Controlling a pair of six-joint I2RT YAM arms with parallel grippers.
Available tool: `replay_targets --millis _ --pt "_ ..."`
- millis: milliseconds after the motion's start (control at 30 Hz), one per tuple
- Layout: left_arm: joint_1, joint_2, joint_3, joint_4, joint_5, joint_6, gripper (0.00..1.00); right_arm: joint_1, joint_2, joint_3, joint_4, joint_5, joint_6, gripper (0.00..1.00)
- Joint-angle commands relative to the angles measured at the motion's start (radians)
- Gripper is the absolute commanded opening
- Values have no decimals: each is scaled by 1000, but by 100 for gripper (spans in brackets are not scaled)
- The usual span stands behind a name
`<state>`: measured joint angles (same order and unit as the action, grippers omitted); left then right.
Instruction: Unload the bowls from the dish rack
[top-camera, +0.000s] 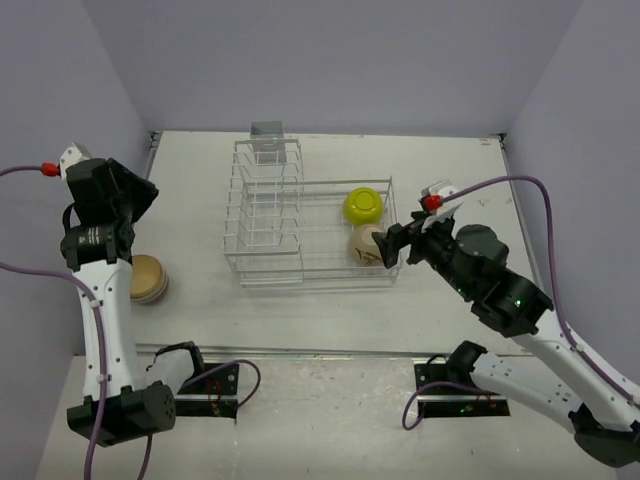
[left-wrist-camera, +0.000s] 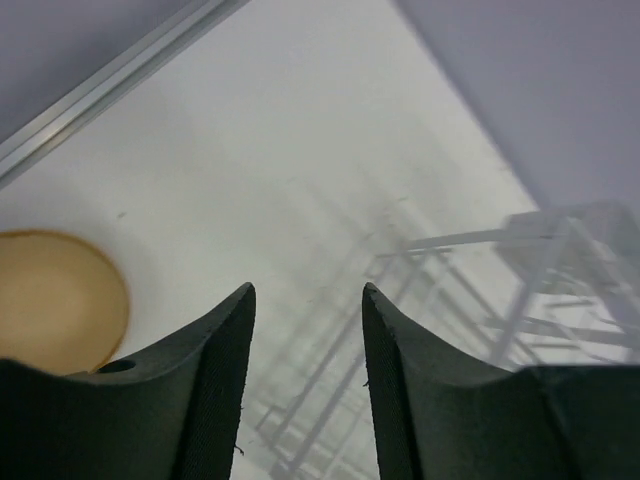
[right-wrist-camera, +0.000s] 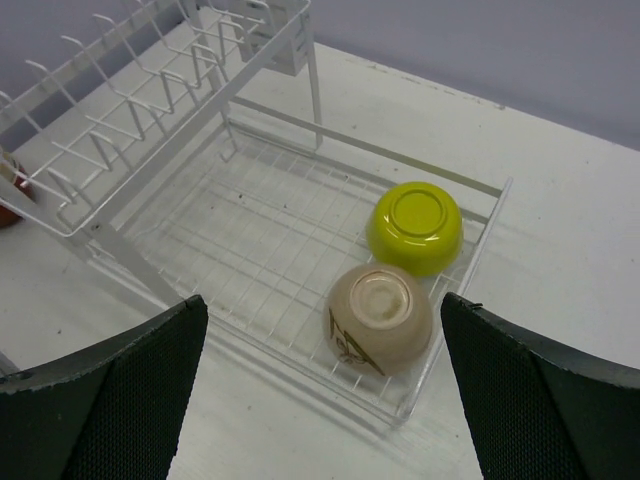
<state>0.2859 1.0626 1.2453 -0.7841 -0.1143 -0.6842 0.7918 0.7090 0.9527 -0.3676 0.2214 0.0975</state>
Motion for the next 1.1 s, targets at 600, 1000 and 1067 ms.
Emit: replay_targets --millis 600,1000,1067 --pt "-323 436 670 -84 308 -26 40 -175 1041 1216 -908 -243 254 99" --pt "-323 398 637 -280 160 -21 30 -279 969 891 -783 -343 308 86" --pt "-323 422 631 -314 125 -17 19 -284 981 885 -783 -321 297 82"
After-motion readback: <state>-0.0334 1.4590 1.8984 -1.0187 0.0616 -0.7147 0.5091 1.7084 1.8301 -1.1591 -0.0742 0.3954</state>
